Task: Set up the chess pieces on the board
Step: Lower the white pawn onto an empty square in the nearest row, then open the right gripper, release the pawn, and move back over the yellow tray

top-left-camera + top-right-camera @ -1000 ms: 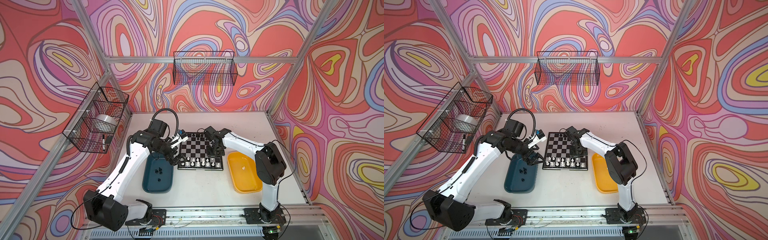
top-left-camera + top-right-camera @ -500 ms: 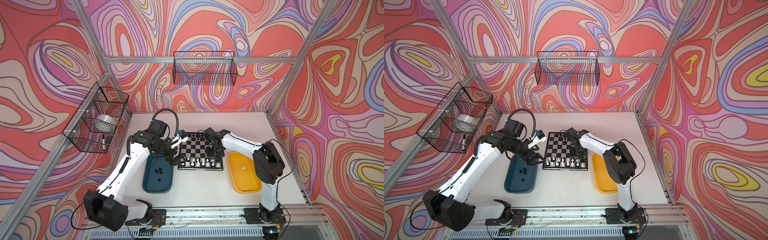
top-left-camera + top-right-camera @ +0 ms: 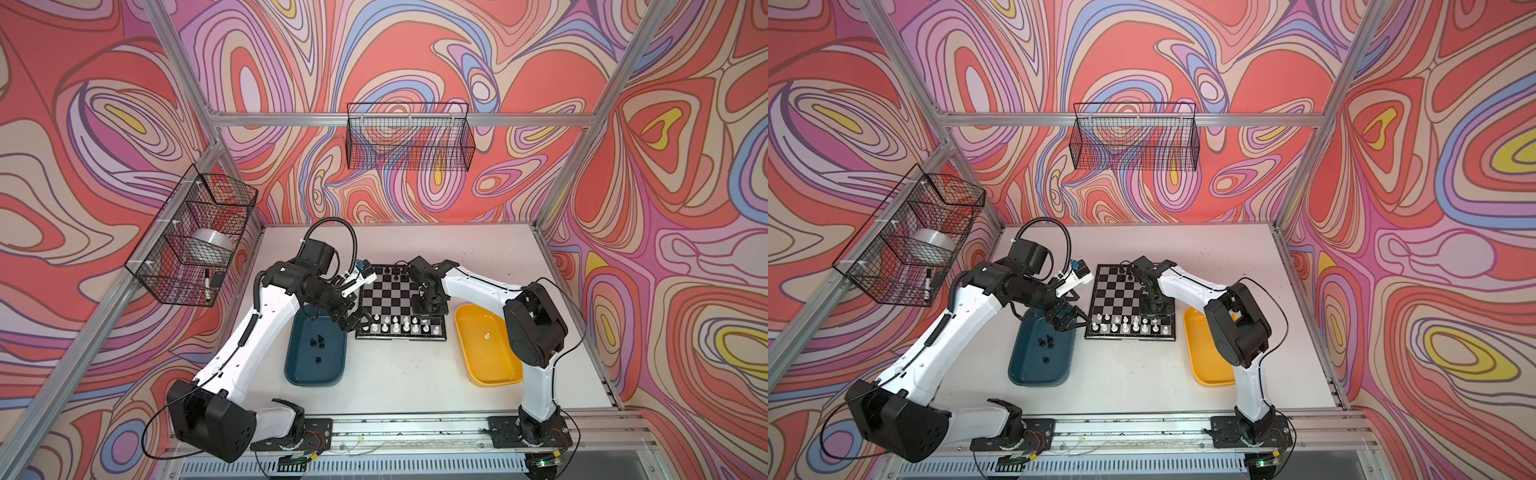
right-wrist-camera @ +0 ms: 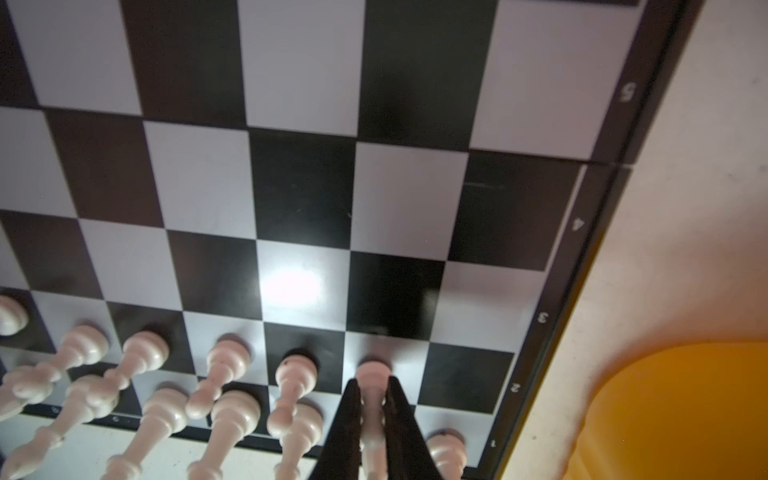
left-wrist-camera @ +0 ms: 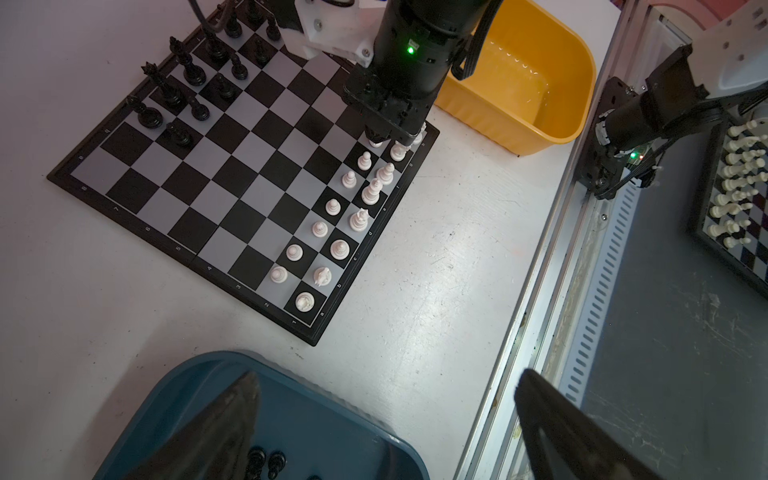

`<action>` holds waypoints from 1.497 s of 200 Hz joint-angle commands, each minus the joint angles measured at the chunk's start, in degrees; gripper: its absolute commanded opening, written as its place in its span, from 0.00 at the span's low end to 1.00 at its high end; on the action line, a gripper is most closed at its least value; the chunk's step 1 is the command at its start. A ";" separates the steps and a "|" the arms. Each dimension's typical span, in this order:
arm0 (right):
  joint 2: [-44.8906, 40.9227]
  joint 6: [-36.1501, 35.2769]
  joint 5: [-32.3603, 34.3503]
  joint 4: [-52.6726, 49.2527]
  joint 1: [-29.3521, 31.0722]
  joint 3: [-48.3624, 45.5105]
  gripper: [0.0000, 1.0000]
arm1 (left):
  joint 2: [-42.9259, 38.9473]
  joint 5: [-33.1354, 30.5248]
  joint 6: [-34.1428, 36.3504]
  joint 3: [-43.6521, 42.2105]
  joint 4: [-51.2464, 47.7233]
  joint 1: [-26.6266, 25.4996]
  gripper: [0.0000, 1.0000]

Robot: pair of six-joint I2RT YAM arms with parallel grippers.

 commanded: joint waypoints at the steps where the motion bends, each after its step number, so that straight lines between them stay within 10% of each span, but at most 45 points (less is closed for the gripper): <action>1: 1.17 0.34 -0.01 0.39 0.34 -0.74 0.13 | -1.13 0.93 0.57 -0.69 -1.34 0.49 0.97; 233: -3.99 -2.04 4.58 -6.53 0.11 10.63 0.29 | 1.27 4.39 1.83 1.71 -3.32 0.32 0.92; 299: -17.26 -0.06 4.33 -4.22 -6.87 -1.92 0.24 | 5.37 1.64 2.93 5.48 -5.68 -5.49 0.83</action>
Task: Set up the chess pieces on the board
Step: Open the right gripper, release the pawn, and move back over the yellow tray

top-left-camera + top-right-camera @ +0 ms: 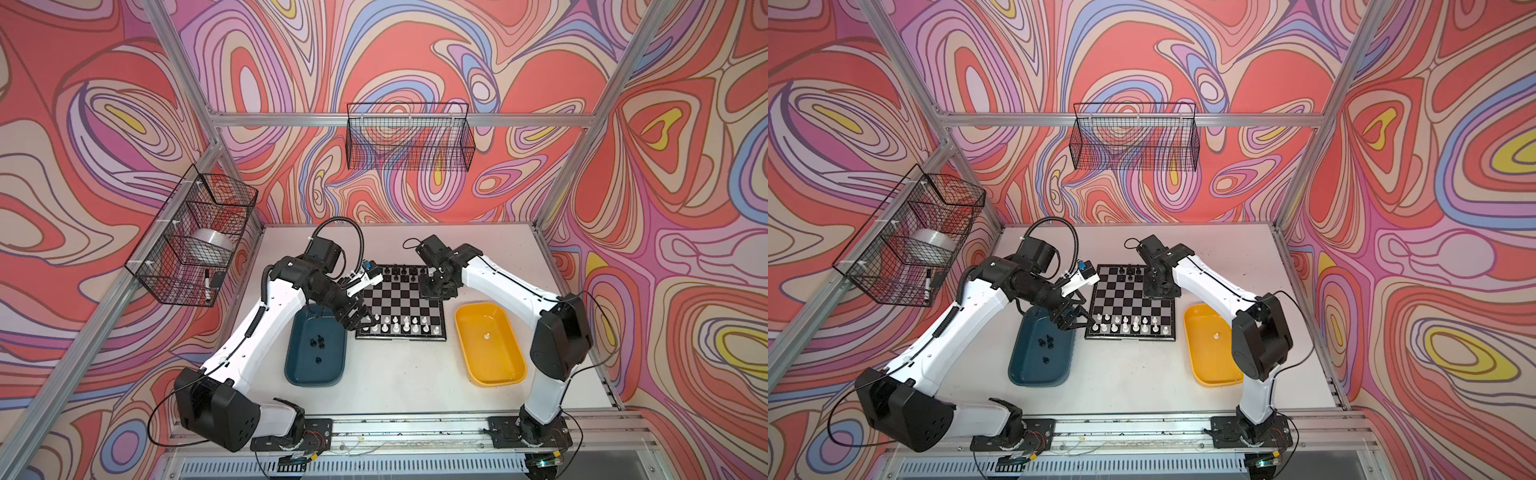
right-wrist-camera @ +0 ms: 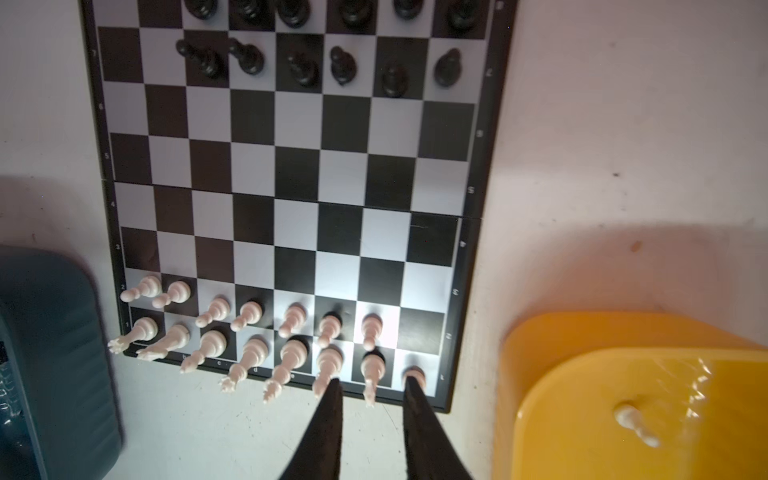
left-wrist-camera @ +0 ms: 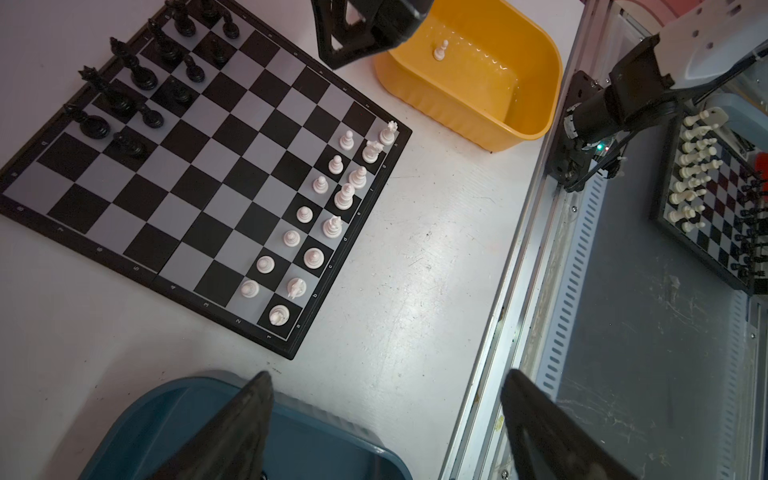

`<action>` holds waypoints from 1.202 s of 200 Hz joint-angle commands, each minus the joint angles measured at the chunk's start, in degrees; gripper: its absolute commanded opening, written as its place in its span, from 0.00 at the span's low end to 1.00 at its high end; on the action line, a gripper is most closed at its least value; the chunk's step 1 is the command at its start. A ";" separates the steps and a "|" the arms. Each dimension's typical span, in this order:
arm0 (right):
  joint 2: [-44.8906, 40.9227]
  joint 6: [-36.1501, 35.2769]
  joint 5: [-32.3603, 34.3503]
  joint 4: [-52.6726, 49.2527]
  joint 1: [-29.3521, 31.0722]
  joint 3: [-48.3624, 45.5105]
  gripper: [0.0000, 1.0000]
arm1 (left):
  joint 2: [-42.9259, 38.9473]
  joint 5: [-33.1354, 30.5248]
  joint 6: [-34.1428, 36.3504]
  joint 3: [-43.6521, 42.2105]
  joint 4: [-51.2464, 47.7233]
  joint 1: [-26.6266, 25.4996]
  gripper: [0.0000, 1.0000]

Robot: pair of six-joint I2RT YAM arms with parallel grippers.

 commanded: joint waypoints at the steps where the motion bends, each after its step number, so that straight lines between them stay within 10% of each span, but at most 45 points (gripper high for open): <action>1: -6.15 1.28 0.83 0.56 -3.57 -6.14 0.24 | 1.83 -0.74 1.78 2.63 -3.02 -2.48 0.83; 89: -22.11 4.44 1.58 2.88 -15.44 -26.61 0.22 | 8.80 -1.65 2.31 10.18 -5.77 -9.06 0.86; 240: -22.53 4.37 -1.01 9.02 -22.11 -36.79 0.27 | 11.29 -2.91 2.57 11.45 -6.61 -12.39 0.90</action>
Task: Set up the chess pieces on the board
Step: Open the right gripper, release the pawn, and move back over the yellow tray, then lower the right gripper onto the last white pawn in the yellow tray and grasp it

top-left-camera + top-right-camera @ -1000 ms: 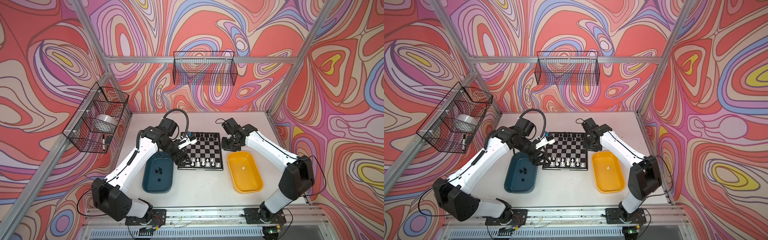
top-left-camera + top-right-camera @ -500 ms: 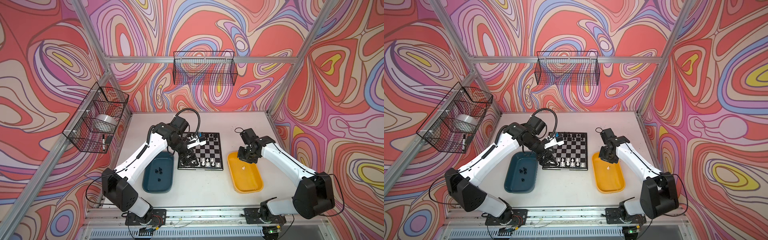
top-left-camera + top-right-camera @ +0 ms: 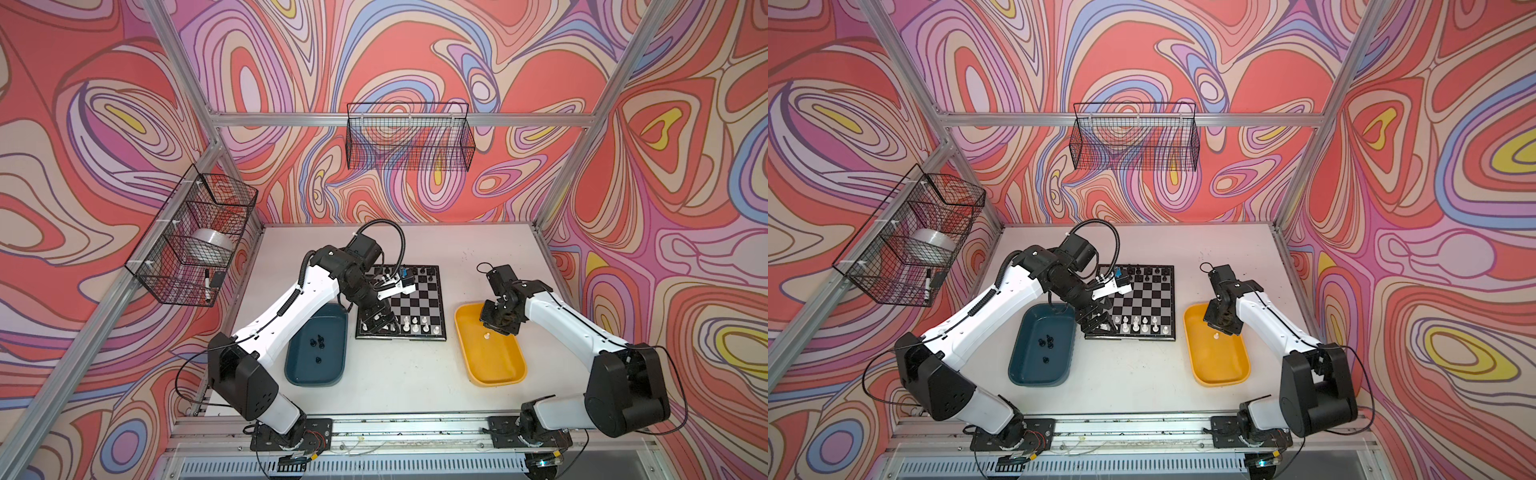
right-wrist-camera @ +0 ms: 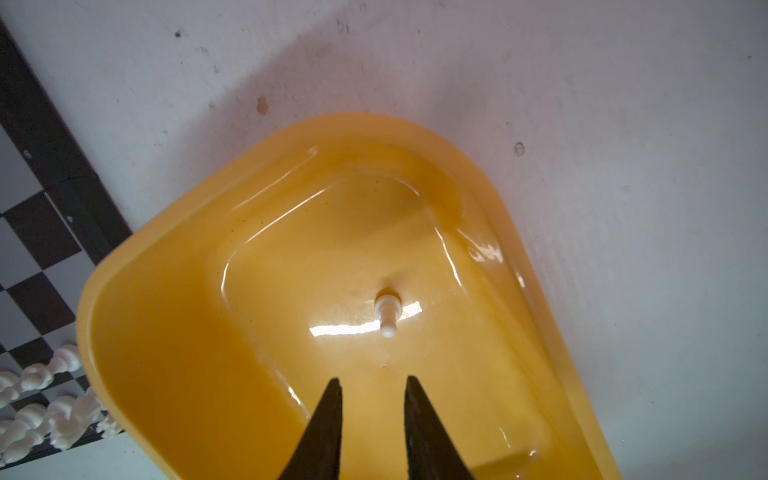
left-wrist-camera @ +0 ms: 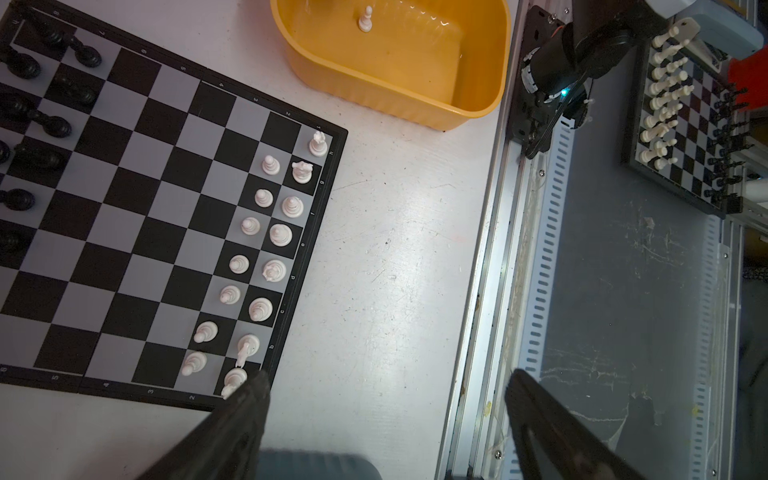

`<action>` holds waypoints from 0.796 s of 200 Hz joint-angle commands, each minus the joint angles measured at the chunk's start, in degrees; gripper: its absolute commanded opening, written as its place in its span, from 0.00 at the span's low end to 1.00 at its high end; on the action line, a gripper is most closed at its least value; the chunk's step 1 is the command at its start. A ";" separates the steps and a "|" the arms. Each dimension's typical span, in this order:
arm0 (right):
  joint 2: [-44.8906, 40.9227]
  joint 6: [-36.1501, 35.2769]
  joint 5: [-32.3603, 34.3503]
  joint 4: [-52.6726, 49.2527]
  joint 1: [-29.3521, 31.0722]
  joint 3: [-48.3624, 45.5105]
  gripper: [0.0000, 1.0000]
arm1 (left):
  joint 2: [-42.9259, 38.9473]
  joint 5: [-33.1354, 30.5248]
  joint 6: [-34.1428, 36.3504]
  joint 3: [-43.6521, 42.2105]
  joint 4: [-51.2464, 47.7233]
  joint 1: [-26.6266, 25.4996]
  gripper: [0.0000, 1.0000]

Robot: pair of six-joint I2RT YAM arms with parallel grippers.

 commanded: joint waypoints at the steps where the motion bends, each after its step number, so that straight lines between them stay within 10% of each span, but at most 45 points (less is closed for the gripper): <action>1: -0.15 -0.37 -0.77 1.89 -0.93 -1.40 0.27 | 0.64 -0.50 1.50 1.14 -2.37 -0.28 0.90; 159: 5.83 -1.33 -2.14 6.28 -1.87 -4.23 0.26 | -0.53 -1.77 1.32 -1.45 -1.14 -0.27 0.90</action>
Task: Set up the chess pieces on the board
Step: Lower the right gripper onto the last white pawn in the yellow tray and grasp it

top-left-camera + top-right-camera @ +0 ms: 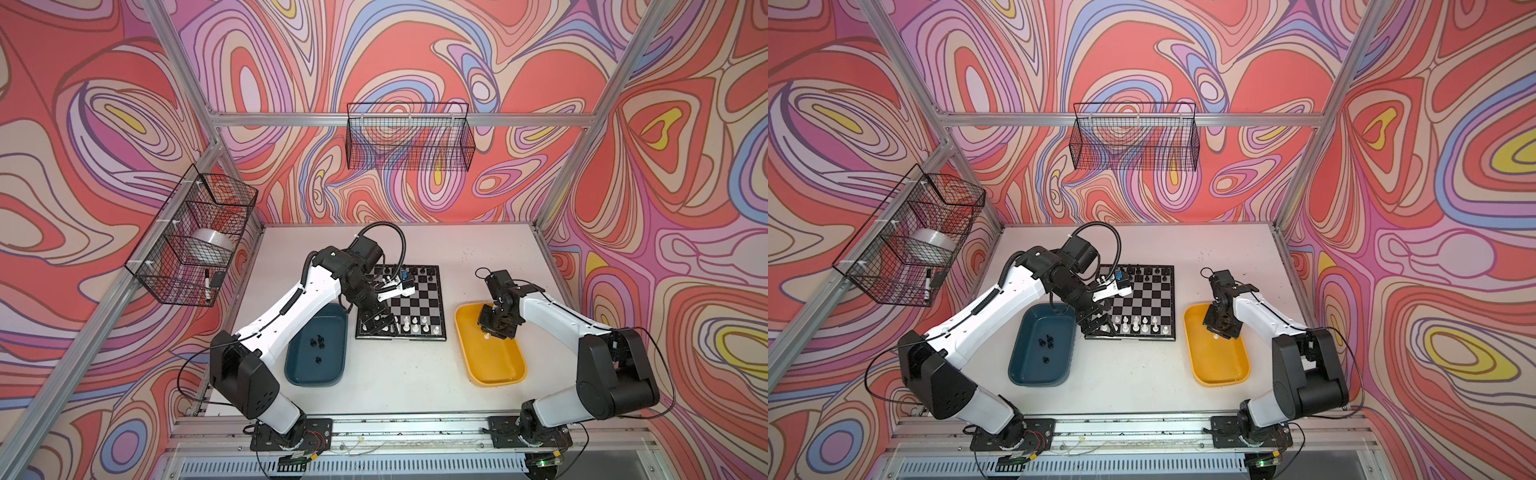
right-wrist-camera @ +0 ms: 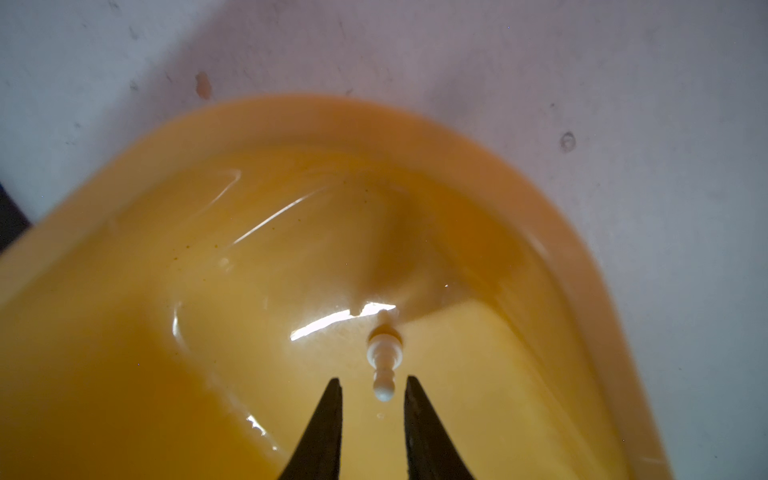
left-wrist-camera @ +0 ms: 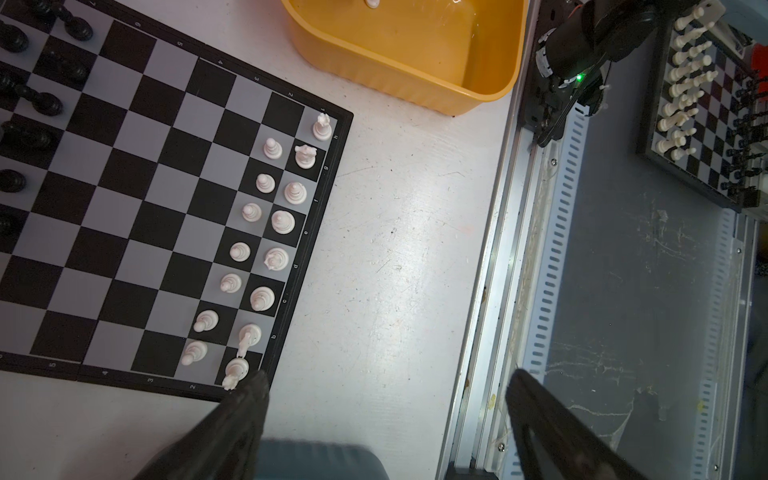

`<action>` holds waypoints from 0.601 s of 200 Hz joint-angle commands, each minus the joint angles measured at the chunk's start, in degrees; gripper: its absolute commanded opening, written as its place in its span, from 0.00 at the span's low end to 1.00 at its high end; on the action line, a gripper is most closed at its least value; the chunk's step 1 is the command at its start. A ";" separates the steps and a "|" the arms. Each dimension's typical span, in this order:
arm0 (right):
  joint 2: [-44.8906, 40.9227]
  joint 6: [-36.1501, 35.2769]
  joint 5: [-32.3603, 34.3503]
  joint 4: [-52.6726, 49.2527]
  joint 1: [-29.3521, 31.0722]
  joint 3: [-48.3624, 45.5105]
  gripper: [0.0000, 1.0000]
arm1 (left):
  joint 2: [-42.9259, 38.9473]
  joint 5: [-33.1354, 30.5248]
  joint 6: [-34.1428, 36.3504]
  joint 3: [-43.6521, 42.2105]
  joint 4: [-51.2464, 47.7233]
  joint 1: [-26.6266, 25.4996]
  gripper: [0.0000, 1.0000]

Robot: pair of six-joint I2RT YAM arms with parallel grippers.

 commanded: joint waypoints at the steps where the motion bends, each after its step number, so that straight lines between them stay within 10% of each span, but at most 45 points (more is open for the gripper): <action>1: 0.85 -0.47 0.05 0.85 -0.37 -0.83 0.26 | -0.68 -0.13 1.30 -0.60 -1.16 -0.25 0.90; 120: 2.07 -0.96 -0.39 2.09 -0.56 -1.81 0.22 | -1.30 -0.57 1.12 -1.37 -0.73 -0.28 0.90</action>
